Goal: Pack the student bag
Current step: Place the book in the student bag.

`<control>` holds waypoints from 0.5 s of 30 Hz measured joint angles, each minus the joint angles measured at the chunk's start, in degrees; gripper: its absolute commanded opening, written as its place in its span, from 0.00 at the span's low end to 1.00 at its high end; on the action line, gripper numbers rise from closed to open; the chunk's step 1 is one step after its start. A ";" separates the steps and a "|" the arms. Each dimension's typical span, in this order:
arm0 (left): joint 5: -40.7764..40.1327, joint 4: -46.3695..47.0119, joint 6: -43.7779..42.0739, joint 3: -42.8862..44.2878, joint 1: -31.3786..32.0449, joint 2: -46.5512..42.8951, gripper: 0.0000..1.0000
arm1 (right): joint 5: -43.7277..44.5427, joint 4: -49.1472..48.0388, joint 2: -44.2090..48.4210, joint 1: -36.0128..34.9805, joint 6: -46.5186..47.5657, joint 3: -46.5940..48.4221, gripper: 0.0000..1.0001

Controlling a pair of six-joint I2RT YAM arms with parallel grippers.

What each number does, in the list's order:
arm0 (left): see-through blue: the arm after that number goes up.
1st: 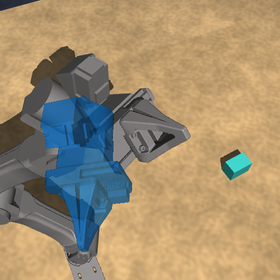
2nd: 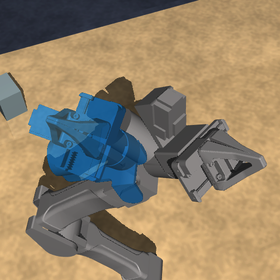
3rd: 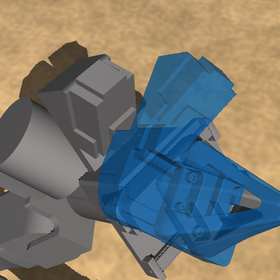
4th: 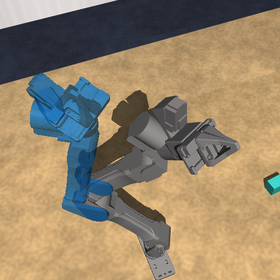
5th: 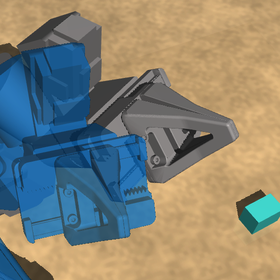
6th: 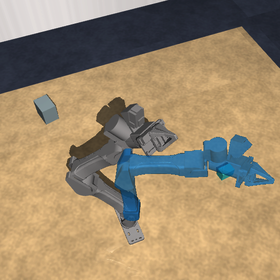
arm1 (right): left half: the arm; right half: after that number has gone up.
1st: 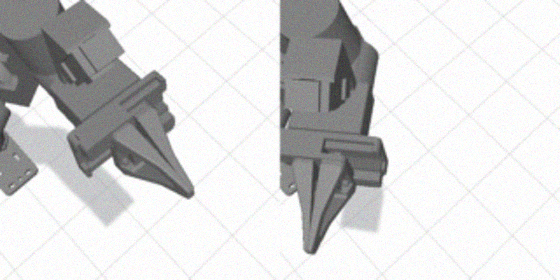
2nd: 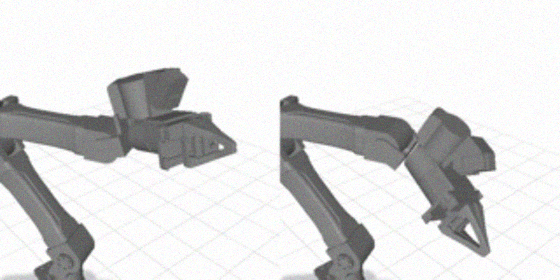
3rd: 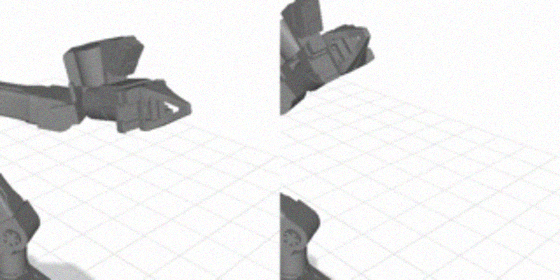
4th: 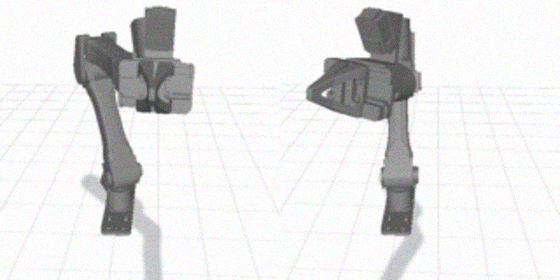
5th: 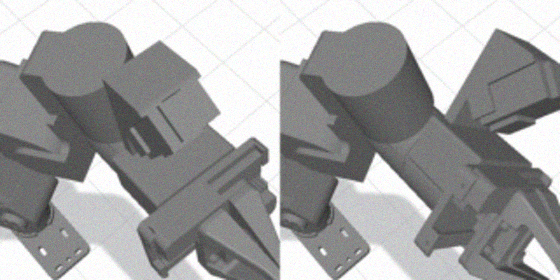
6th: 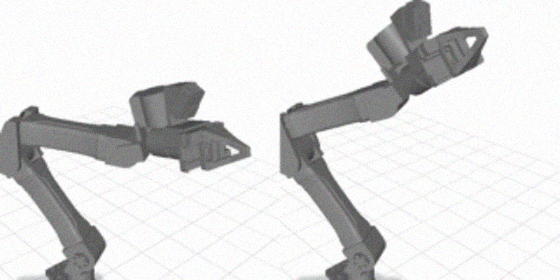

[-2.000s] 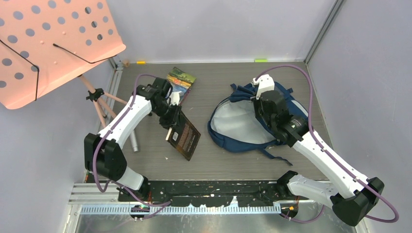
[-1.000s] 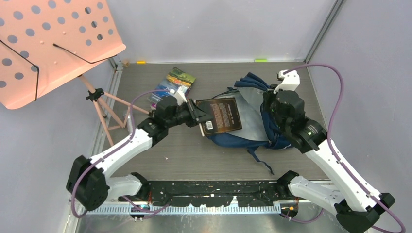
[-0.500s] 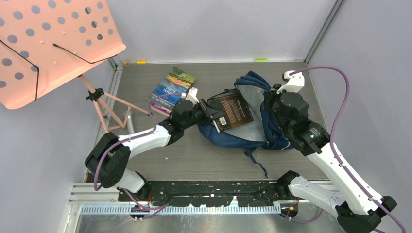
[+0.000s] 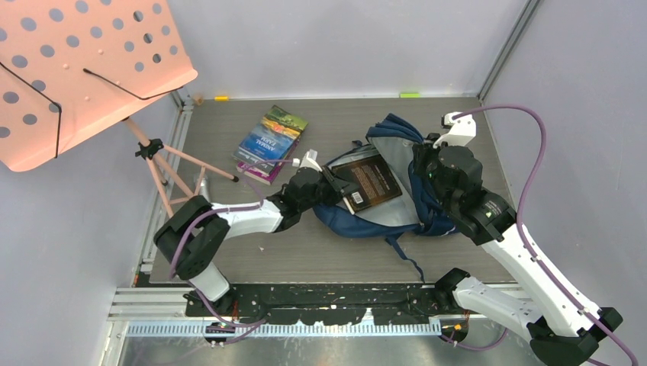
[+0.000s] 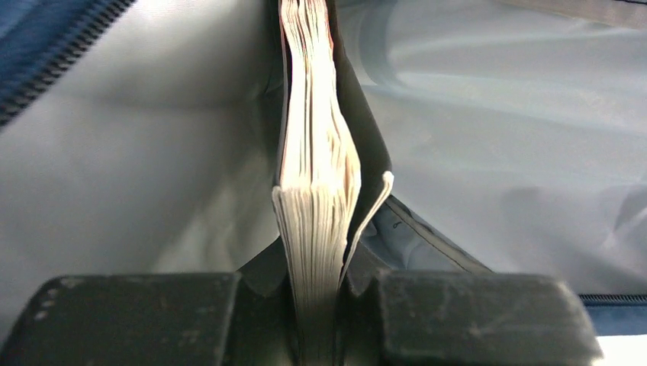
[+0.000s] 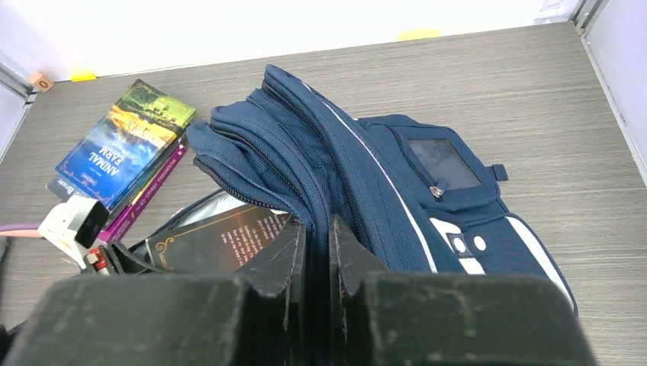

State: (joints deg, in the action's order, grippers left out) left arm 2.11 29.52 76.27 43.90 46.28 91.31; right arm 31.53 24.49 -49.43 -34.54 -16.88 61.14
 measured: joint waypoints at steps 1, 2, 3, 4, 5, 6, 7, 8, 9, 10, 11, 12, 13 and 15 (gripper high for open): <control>-0.22 0.37 0.11 0.44 0.22 0.79 0.00 | 0.00 0.00 0.00 0.00 0.00 0.00 0.01; -0.57 0.68 0.28 1.09 0.52 1.73 0.00 | 0.00 -0.02 0.00 0.00 0.00 0.00 0.00; -0.81 1.09 0.33 1.79 0.81 2.69 0.00 | 0.00 -0.02 0.00 0.00 0.02 -0.02 0.00; -1.22 1.42 0.44 2.56 1.16 3.65 0.00 | 0.00 -0.04 0.00 0.00 0.00 -0.04 0.00; -1.68 1.70 0.61 3.21 1.51 4.48 0.00 | 0.00 -0.07 0.00 0.00 0.00 -0.09 0.01; -2.25 1.99 0.83 4.13 2.01 5.53 0.00 | 0.02 -0.07 -0.02 0.00 0.02 -0.09 0.01; -2.82 2.19 0.92 5.16 2.56 6.69 0.00 | 0.09 -0.09 -0.07 0.00 0.02 -0.11 0.00; -3.32 2.58 0.96 6.21 3.10 7.87 0.00 | 0.13 -0.09 -0.11 0.00 0.04 -0.11 0.00; -3.67 2.93 0.94 7.10 3.58 8.87 0.02 | 0.22 -0.11 -0.11 0.00 0.09 -0.20 0.00; -4.02 3.13 0.87 8.39 4.15 10.16 0.05 | 0.46 -0.07 -0.11 0.02 0.17 -0.28 0.00; -4.13 3.28 0.81 9.62 4.66 11.43 0.09 | 0.70 -0.02 -0.15 0.04 0.24 -0.37 0.00; -4.13 3.41 0.61 10.91 5.11 12.74 0.15 | 1.03 0.02 -0.24 0.09 0.33 -0.44 0.00; -4.04 3.52 0.26 11.91 5.51 13.86 0.21 | 1.29 0.00 -0.35 0.11 0.44 -0.50 0.01; -3.93 3.32 -0.52 12.83 5.99 14.97 0.35 | 1.92 0.02 -0.46 0.17 0.61 -0.76 0.01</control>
State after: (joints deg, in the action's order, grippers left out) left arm -1.83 32.84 75.75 56.73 52.27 106.28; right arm 33.45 24.51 -49.89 -34.37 -16.27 60.38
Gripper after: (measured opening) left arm 0.191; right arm 0.149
